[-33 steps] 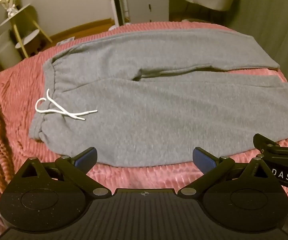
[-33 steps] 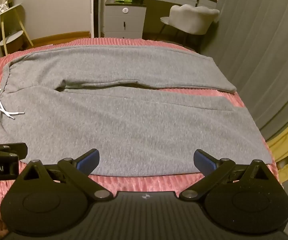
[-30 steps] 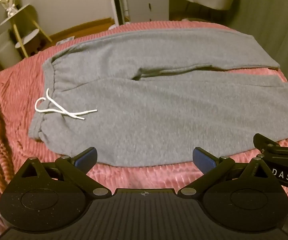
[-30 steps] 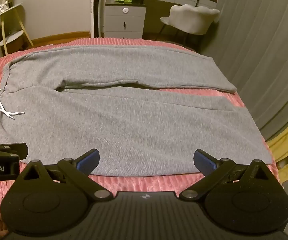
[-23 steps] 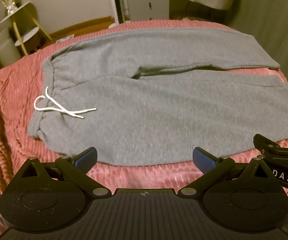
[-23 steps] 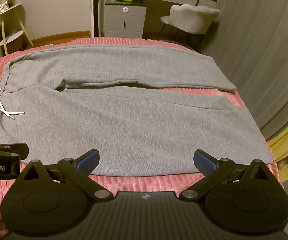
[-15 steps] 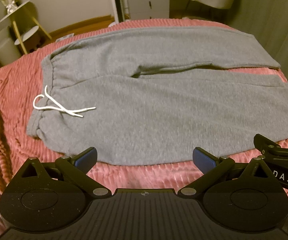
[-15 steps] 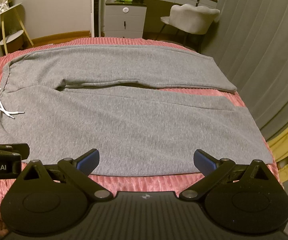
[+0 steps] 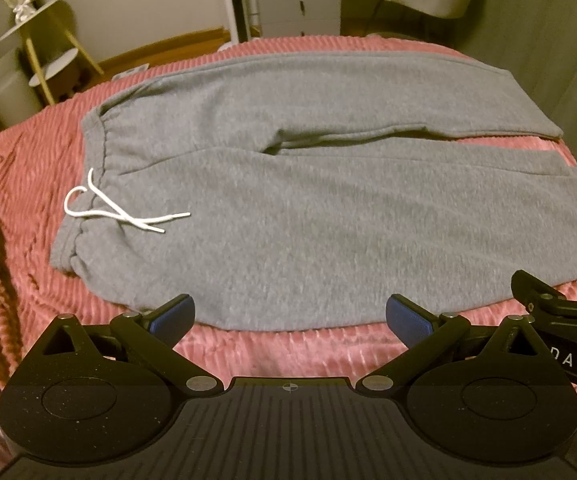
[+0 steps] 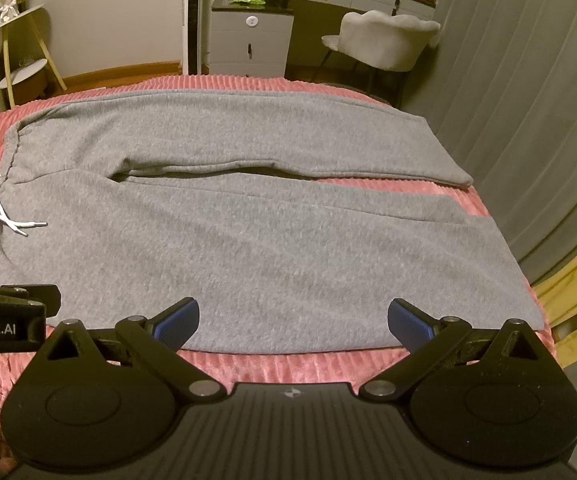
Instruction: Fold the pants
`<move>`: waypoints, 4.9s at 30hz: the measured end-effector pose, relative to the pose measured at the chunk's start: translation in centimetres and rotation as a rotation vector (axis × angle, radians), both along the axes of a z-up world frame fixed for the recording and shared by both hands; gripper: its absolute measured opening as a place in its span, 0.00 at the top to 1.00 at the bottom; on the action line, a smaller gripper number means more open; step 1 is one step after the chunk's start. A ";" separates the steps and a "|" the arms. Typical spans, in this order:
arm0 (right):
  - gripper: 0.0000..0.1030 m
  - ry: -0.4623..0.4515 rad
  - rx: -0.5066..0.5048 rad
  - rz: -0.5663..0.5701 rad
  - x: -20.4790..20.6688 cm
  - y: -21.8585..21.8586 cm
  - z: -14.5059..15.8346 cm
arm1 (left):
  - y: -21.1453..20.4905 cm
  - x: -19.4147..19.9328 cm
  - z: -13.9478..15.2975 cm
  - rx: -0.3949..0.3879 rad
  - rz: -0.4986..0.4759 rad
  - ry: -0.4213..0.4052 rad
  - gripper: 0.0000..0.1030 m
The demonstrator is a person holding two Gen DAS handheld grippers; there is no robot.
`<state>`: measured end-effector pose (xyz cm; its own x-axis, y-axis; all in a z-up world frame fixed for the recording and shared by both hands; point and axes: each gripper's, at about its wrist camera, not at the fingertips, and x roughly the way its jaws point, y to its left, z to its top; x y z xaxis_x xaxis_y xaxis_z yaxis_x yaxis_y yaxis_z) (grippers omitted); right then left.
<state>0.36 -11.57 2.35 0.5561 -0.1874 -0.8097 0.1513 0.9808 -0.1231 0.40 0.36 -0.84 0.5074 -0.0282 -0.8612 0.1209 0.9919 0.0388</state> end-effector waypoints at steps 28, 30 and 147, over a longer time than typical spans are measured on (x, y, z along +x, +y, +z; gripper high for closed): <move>0.02 0.000 -0.008 0.016 0.3 0.0 0.0 | -0.5 0.8 -0.5 -0.007 -0.004 0.002 0.00; 0.02 0.000 -0.008 0.015 0.3 -0.1 0.0 | -0.6 0.9 -0.6 -0.002 -0.002 -0.007 0.00; 0.16 -0.376 0.147 -0.280 23.9 -18.2 -10.7 | 13.5 36.5 -13.3 -0.317 0.464 -0.010 0.91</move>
